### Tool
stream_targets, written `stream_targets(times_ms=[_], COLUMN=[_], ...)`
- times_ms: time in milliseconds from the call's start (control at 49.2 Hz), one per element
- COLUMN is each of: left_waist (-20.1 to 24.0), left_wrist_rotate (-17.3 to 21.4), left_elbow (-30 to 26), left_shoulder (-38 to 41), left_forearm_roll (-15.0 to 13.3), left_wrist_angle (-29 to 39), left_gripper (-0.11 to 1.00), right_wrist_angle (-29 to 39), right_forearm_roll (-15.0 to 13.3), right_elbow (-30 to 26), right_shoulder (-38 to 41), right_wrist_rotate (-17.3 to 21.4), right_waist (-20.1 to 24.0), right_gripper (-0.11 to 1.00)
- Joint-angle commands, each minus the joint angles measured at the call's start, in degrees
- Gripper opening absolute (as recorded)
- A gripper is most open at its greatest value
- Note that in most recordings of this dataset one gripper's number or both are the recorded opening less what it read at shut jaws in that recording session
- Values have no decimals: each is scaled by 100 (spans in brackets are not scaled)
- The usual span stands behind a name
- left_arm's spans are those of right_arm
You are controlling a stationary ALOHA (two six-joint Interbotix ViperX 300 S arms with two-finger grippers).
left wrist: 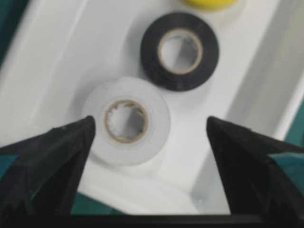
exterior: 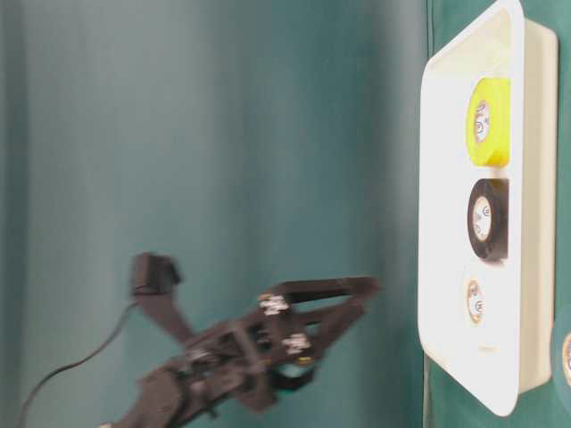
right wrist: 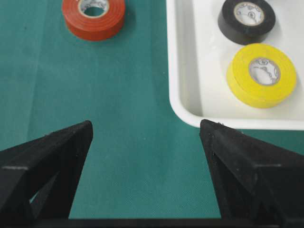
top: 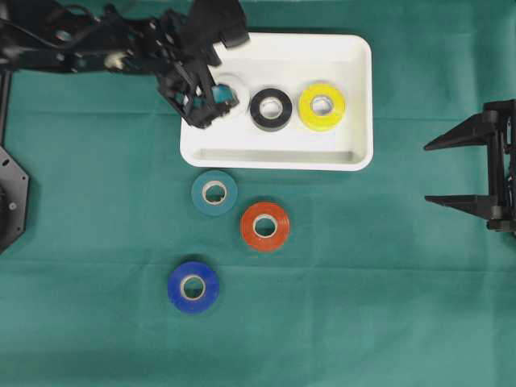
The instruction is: Pick up the tape from a random location and place it into the white case.
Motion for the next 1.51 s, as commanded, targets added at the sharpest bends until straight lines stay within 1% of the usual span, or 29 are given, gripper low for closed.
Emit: stream_targets(times_ms=[0,203,325,468,692,936,1017,1078,1322,1485], left_waist=[9,0,-18,-193,-738,-1723,-1916,-1978,-1978,-1978], left_wrist_rotate=[18,255,272,272,255,237,237,237,255,255], left_elbow=[-202,-229,-211,-202,-167,-105,-70,-44,123,378], left_shoulder=[-290,-466,-466,-466,-475,-466,-475,-483,-624,-923], left_forearm_roll=[9,9,-9,0,-18,-18,-26,-18,-18,-26], left_wrist_angle=[176,246,237,158,9,-237,-404,-483,-580,-642], left_gripper=[97,97,97,97,97,97,97,97,97,97], right_wrist_angle=[-18,-18,-18,-18,-18,-18,-26,-44,-18,-18], right_forearm_roll=[0,9,0,0,9,0,0,0,9,9], right_elbow=[-97,-97,-97,-97,-105,-105,-105,-114,-176,-255], right_shoulder=[44,44,44,44,44,44,35,35,35,35], right_wrist_rotate=[9,9,9,9,0,9,9,0,9,9], right_waist=[9,9,9,9,9,9,9,9,9,9], right_gripper=[86,86,86,86,86,86,86,86,86,86])
